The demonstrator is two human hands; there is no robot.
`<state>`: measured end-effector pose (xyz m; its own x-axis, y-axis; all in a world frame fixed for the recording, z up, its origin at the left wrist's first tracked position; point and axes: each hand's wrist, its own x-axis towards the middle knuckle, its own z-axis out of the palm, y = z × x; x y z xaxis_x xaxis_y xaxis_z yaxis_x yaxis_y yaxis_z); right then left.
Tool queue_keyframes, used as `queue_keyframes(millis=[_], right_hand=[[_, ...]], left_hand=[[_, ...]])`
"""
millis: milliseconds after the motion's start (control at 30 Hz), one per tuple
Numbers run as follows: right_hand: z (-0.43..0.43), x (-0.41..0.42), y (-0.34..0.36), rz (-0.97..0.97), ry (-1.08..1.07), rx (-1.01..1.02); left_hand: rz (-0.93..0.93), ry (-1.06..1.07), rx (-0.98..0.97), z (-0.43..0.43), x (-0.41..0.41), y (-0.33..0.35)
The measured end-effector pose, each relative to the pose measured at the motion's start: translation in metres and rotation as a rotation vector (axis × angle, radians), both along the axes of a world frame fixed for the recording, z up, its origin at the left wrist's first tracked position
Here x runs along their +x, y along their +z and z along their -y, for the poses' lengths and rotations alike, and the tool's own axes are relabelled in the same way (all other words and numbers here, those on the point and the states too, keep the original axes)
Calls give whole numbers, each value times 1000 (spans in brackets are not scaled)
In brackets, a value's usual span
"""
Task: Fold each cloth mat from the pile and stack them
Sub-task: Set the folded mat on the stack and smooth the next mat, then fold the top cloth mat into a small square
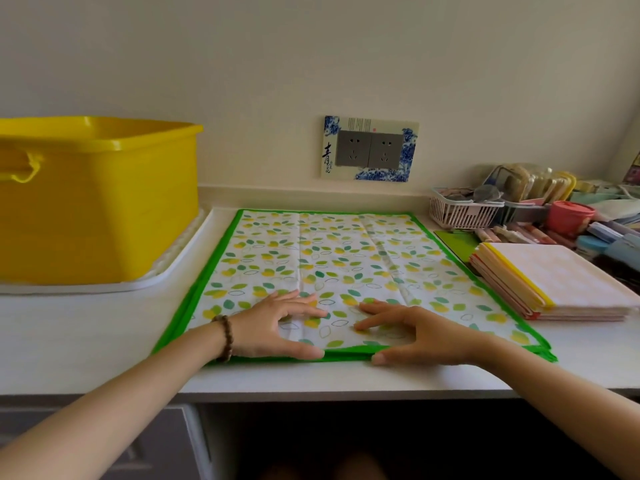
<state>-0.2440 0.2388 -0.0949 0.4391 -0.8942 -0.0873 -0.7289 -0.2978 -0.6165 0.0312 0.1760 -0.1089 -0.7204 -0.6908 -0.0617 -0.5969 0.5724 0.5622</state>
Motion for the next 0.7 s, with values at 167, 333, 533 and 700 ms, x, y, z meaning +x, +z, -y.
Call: queue_keyframes(millis=[167,333,533,700], right_hand=[[7,-3,5,103,-45,78],[15,-9,10,73,-29,48],[21,-28,43,-85,-76,39],[43,-42,74,-119,-96,-86]], left_hand=[[-145,40,143,4,-1,9],[-46,24,202,14,-5,25],[49,89,235,27,-8,53],[111,141,131,50,-13,87]])
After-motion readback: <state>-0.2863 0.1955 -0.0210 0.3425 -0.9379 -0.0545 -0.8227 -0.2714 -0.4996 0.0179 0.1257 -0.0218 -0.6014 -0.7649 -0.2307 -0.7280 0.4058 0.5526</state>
